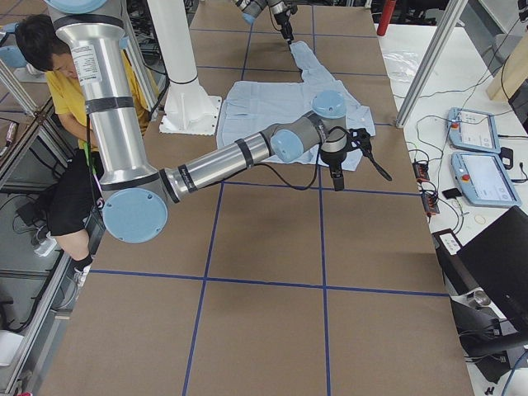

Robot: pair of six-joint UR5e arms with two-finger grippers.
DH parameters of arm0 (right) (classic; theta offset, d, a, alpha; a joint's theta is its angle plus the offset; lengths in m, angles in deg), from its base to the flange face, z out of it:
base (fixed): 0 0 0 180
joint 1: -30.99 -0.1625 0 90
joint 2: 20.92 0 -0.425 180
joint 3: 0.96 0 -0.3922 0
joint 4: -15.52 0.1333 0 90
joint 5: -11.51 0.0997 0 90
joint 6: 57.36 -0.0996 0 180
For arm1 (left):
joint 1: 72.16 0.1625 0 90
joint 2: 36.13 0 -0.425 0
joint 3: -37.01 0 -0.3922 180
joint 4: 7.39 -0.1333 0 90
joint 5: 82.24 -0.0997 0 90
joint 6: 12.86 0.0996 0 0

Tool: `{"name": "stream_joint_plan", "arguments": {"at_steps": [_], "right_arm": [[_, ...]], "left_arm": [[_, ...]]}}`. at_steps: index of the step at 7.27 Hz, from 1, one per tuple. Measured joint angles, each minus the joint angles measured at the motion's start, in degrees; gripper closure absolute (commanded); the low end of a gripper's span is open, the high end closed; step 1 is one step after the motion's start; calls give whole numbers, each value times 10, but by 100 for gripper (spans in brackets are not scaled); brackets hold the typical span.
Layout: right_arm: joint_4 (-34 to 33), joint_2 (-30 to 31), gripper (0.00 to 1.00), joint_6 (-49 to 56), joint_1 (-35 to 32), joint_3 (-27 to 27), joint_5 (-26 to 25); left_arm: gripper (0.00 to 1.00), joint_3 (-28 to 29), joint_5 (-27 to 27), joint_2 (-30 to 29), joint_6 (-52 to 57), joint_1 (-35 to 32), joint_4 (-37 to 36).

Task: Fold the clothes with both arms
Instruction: 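Grasp the cuff of the sleeve nearest the left gripper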

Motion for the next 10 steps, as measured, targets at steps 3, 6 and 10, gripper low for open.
{"name": "stream_joint_plan", "arguments": {"at_steps": [3,6,10], "right_arm": [[0,0,0,-1,0,0,0],[0,0,0,-3,1,0,-1],[0,0,0,-8,1,2,0]], "left_arm": [[69,0,-7,0,1,2,0],[99,0,-8,1,1,2,0],[100,-7,-6,2,2,2,-1]]}}
